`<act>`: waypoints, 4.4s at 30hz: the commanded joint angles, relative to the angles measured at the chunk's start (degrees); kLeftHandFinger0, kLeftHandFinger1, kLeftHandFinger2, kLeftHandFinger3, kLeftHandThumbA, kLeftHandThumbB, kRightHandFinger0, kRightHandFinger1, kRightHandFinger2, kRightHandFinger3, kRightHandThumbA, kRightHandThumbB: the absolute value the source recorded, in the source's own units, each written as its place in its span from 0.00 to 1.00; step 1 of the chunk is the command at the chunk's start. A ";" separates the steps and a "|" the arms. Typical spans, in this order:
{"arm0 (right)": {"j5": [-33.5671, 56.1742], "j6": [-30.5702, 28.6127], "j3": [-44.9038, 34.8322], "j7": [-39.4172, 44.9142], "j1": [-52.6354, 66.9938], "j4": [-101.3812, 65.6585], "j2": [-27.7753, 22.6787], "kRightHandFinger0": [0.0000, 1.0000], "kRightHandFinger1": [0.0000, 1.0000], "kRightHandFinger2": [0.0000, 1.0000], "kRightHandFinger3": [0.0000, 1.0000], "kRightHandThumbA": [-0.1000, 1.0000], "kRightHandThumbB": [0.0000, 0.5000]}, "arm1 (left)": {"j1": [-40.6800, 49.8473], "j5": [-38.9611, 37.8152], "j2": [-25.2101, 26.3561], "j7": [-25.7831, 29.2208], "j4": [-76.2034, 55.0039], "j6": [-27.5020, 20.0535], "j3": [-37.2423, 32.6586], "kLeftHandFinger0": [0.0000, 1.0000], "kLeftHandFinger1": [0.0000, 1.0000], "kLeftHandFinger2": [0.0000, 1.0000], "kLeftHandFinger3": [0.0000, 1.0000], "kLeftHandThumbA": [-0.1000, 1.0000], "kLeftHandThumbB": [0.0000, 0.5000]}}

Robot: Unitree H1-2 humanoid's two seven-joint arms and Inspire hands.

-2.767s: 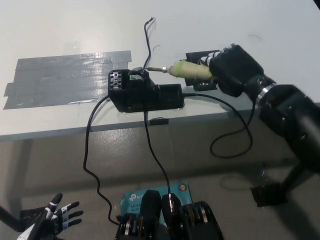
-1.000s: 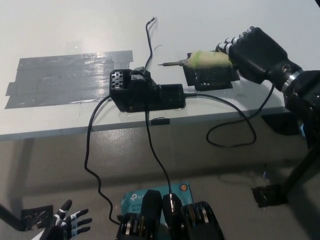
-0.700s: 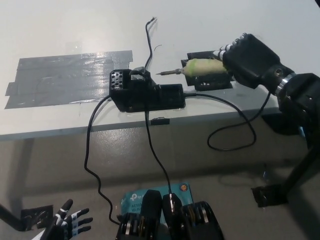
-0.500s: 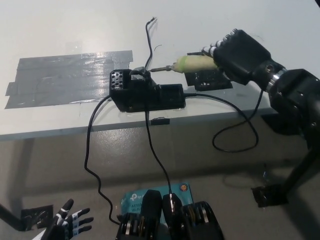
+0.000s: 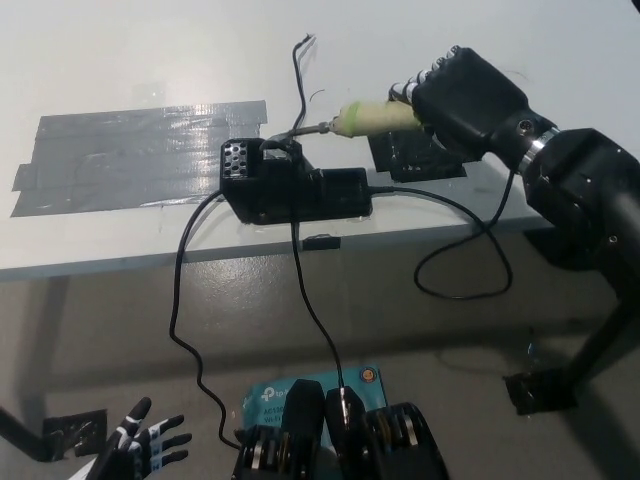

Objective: The robot uses its right hand to grab and lift the soldering gun kept on the middle of the table and puts it in its base

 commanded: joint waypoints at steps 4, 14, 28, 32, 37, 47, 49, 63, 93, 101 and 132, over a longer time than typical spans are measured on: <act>-1.03 0.11 -0.09 -2.62 -2.07 -2.28 -0.87 0.00 0.00 0.24 0.30 0.16 0.23 | -0.36 0.26 0.93 -0.52 -1.59 0.39 -0.22 1.00 1.00 1.00 1.00 1.00 0.59; -2.42 0.72 1.40 -3.01 -0.75 -1.93 -0.44 0.00 0.00 0.27 0.09 0.00 0.05 | -1.21 0.75 0.85 -0.51 -1.57 0.67 -0.78 1.00 1.00 1.00 1.00 1.00 0.62; -3.24 4.32 2.16 0.09 -0.88 2.67 0.53 0.00 0.06 0.41 0.04 0.00 0.02 | -1.81 -1.20 0.33 0.07 -1.32 0.78 -1.67 1.00 1.00 1.00 1.00 1.00 0.67; -4.98 4.68 3.91 -1.98 -2.99 5.33 1.31 0.00 0.07 0.43 0.10 0.13 0.04 | -2.33 -0.05 0.33 0.49 -1.47 0.78 -2.42 1.00 1.00 1.00 1.00 1.00 0.66; -5.07 4.45 4.92 -1.81 -5.97 6.42 2.15 0.00 0.00 0.29 0.27 0.22 0.04 | -2.31 0.71 0.34 0.53 -1.93 0.78 -3.29 1.00 1.00 1.00 1.00 1.00 0.64; -7.05 1.54 9.66 -7.40 -12.31 9.62 2.62 0.00 0.00 0.15 0.17 0.11 0.38 | -3.03 -0.62 0.53 0.52 -2.02 0.78 -3.82 1.00 1.00 1.00 1.00 1.00 0.61; -7.12 0.75 9.94 -8.57 -12.70 9.91 2.50 0.00 0.00 0.16 0.16 0.08 0.37 | -3.28 -1.01 0.67 0.72 -2.17 0.78 -3.88 1.00 1.00 1.00 1.00 1.00 0.61; -9.19 -1.51 14.31 -9.56 -8.13 10.28 0.39 0.00 0.00 0.06 0.50 0.11 0.60 | -4.49 -0.43 1.12 1.10 -3.18 0.78 -6.07 1.00 1.00 1.00 1.00 1.00 0.62; -9.59 -5.51 17.42 -13.53 -17.07 15.70 2.44 0.00 0.00 0.00 0.43 0.16 0.52 | -6.53 -1.34 1.58 1.55 -4.30 0.78 -7.71 1.00 1.00 1.00 1.00 1.00 0.57; -10.01 -5.19 17.90 -13.32 -12.14 12.24 0.80 0.00 0.00 0.00 0.50 0.18 0.54 | -7.03 -0.59 1.85 1.15 -4.77 0.78 -8.76 1.00 1.00 1.00 1.00 1.00 0.58; -10.75 -4.91 18.32 -11.82 -14.13 13.77 0.46 0.00 0.00 0.01 0.52 0.24 0.46 | -8.40 -1.28 1.53 1.97 -5.19 0.78 -10.55 1.00 1.00 1.00 1.00 1.00 0.59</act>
